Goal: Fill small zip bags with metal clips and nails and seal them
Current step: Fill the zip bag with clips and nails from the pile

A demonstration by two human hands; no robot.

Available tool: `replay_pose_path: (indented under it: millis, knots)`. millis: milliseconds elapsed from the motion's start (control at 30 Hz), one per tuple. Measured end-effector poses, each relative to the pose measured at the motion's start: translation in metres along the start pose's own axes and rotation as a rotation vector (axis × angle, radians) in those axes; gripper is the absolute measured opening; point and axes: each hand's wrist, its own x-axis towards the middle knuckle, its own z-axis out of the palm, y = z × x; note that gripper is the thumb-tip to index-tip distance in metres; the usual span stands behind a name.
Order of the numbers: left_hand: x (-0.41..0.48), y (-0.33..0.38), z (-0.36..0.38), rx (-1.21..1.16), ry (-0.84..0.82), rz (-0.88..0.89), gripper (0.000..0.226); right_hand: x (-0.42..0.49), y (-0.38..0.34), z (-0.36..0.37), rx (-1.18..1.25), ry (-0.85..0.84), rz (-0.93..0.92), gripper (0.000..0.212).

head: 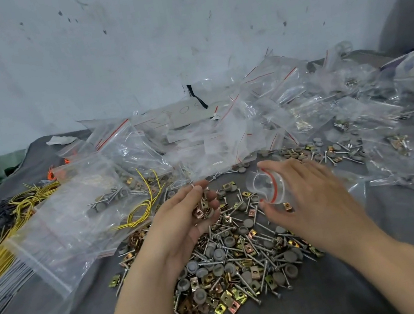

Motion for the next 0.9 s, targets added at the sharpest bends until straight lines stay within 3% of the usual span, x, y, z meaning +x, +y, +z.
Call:
replay_pose_path:
  millis: [200, 533, 900]
  knots:
    - [-0.0016, 0.0012, 0.0008, -0.033, 0.05, -0.028, 0.027, 0.001, -0.0028, 0.0031, 0.003, 0.023, -0.003, 0.055]
    - [-0.0037, -0.0053, -0.0017, 0.422, 0.122, 0.174, 0.031, 0.0043, -0.005, 0.0012, -0.005, 0.0, 0.022, 0.054]
    - [-0.0068, -0.002, 0.0051, 0.553, 0.087, 0.268, 0.045, 0.007, -0.0012, 0.0073, 0.017, -0.014, 0.013, 0.054]
